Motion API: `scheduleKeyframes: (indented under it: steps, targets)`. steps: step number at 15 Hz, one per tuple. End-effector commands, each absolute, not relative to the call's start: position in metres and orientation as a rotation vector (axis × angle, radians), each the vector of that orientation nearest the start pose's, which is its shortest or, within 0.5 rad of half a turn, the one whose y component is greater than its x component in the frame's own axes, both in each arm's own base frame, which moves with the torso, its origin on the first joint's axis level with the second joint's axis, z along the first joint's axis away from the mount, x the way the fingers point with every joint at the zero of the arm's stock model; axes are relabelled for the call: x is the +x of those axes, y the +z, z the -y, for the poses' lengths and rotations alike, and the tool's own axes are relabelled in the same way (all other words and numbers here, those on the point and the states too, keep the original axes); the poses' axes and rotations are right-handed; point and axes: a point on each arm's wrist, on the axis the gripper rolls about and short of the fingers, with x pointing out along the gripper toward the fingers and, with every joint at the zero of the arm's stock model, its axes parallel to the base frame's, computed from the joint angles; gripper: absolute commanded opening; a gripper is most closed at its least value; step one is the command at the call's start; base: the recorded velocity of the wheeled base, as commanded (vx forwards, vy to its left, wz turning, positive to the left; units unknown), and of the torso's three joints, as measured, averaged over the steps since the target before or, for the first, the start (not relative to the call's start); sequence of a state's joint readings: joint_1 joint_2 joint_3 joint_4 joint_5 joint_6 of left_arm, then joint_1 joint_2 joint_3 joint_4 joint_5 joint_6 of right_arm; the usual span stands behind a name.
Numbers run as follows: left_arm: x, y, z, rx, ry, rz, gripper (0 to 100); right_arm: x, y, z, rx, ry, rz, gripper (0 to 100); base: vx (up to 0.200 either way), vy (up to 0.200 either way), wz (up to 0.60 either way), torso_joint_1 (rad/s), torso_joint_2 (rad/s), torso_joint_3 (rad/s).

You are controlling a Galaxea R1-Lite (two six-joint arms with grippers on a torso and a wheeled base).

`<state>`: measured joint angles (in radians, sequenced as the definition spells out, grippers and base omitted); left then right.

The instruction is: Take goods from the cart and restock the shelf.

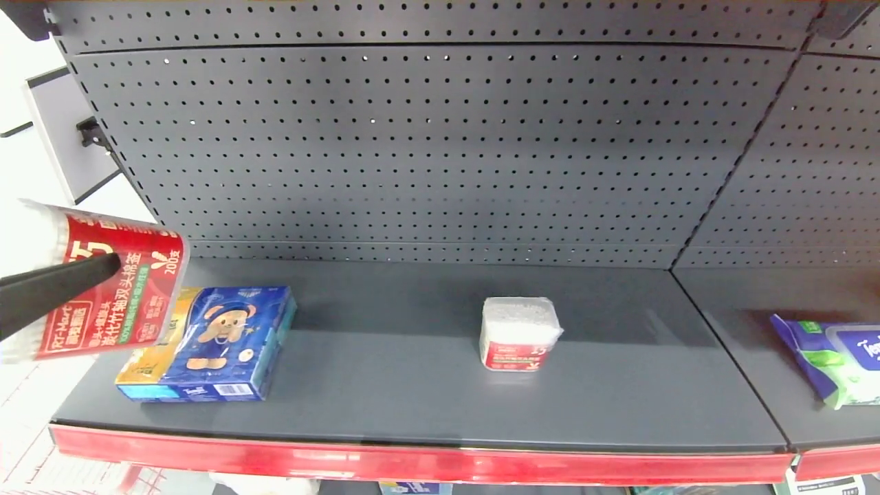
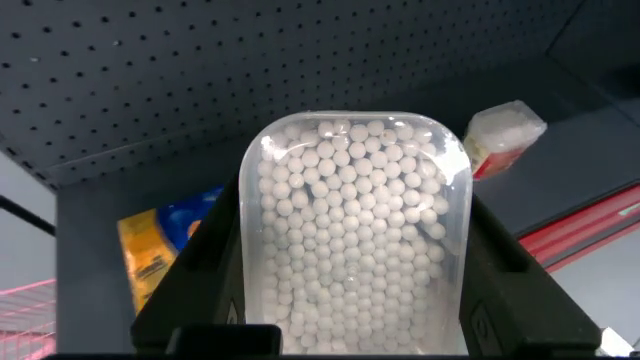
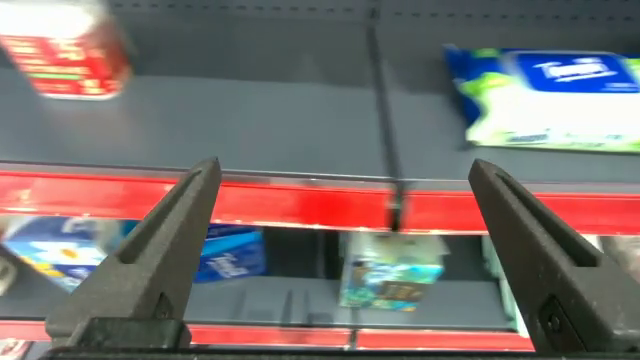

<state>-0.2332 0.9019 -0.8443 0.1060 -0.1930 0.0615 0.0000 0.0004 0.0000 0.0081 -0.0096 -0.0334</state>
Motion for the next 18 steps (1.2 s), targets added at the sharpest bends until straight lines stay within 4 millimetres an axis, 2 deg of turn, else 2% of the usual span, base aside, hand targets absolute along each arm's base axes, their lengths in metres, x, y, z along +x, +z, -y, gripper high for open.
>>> scheduleKeyframes:
  steps: [1, 3, 8, 9, 10, 11, 12, 13, 14, 15, 16, 18]
  targets:
    - [0.090, 0.284, 0.026, 0.064, -0.430, -0.154, 0, -0.023, 0.075, 0.000, -0.034, -0.009, -0.009, 100, 0.000, -0.200, 0.00, 0.002, 0.00, 0.002]
    - [0.091, 0.283, 0.026, 0.064, -0.431, -0.157, 0, -0.023, 0.075, 0.000, -0.034, -0.008, -0.009, 100, 0.000, -0.200, 0.00, 0.005, 0.00, 0.002]
    - [0.090, 0.281, 0.026, 0.062, -0.457, -0.161, 0, -0.022, 0.076, 0.000, -0.035, 0.006, -0.011, 100, 0.000, 0.000, 0.00, 0.000, 0.00, 0.000]
    - [0.090, 0.281, 0.027, 0.061, -0.460, -0.162, 0, -0.019, 0.124, 0.000, -0.009, 0.040, -0.006, 100, 0.000, 0.000, 0.00, 0.000, 0.00, 0.000]
    - [0.091, 0.280, 0.027, 0.061, -0.461, -0.164, 0, -0.005, 0.162, 0.000, 0.060, 0.039, -0.036, 100, 0.000, 0.000, 0.00, 0.000, 0.00, 0.000]
    - [0.091, 0.278, 0.027, 0.063, -0.463, -0.173, 0, 0.020, 0.218, -0.002, 0.130, 0.068, -0.043, 100, 0.000, 0.000, 0.00, 0.000, 0.00, 0.000]
    - [0.092, 0.277, 0.028, 0.077, -0.466, -0.174, 0, 0.044, 0.240, -0.004, 0.051, 0.102, -0.075, 100, 0.000, 0.000, 0.00, 0.000, 0.00, 0.000]
    - [0.093, 0.275, 0.028, 0.085, -0.464, -0.179, 0, 0.060, 0.245, -0.006, -0.044, 0.131, -0.108, 100, 0.000, 0.000, 0.00, 0.000, 0.00, 0.000]
    - [0.093, 0.274, 0.028, 0.087, -0.464, -0.185, 0, 0.082, 0.243, -0.011, -0.104, 0.177, -0.179, 100, 0.000, 0.000, 0.00, 0.000, 0.00, 0.000]
    - [0.093, 0.274, 0.028, 0.087, -0.464, -0.186, 0, 0.084, 0.242, -0.012, -0.104, 0.182, -0.188, 100, 0.000, 0.000, 0.00, 0.000, 0.00, 0.000]
    - [0.095, 0.276, 0.029, 0.084, -0.479, -0.183, 0, 0.102, 0.225, -0.022, -0.107, 0.275, -0.298, 100, 0.000, 0.000, 0.00, 0.000, 0.00, 0.000]
    - [0.095, 0.276, 0.029, 0.085, -0.476, -0.181, 0, 0.119, 0.220, -0.034, -0.100, 0.452, -0.354, 100, 0.000, 0.000, 0.00, 0.000, 0.00, 0.000]
